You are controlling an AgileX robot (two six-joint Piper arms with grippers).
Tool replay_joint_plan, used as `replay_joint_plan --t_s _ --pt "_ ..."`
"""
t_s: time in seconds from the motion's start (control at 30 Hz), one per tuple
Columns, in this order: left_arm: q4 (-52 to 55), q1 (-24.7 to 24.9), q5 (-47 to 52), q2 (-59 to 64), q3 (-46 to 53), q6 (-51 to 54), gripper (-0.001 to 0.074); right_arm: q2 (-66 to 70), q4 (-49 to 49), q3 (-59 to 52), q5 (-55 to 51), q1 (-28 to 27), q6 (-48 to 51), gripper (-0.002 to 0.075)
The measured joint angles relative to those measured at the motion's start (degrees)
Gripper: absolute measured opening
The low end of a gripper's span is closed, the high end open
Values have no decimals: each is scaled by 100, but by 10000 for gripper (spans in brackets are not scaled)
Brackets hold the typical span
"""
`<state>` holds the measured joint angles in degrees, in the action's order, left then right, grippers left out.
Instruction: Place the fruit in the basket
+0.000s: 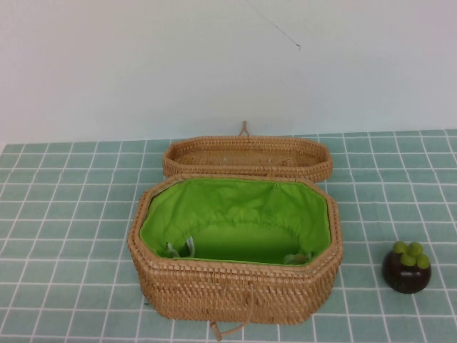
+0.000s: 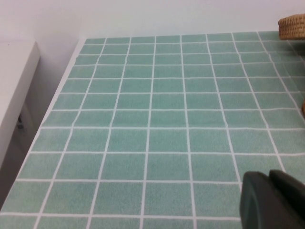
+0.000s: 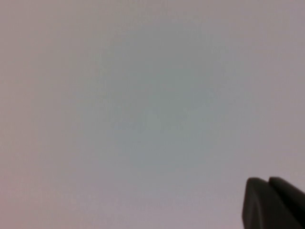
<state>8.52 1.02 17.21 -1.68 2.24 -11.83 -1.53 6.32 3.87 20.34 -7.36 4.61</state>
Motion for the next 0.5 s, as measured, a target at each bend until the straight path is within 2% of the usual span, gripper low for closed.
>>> replay_joint_plan --t_s 0.13,0.43,0.5 --pt "0 0 0 0 0 0 0 0 0 177 1585 0 -50 -3" --pt "0 0 0 0 0 0 0 285 0 2053 469 0 -97 -2" --pt "0 0 0 0 0 0 0 480 -47 2480 174 0 -522 -3"
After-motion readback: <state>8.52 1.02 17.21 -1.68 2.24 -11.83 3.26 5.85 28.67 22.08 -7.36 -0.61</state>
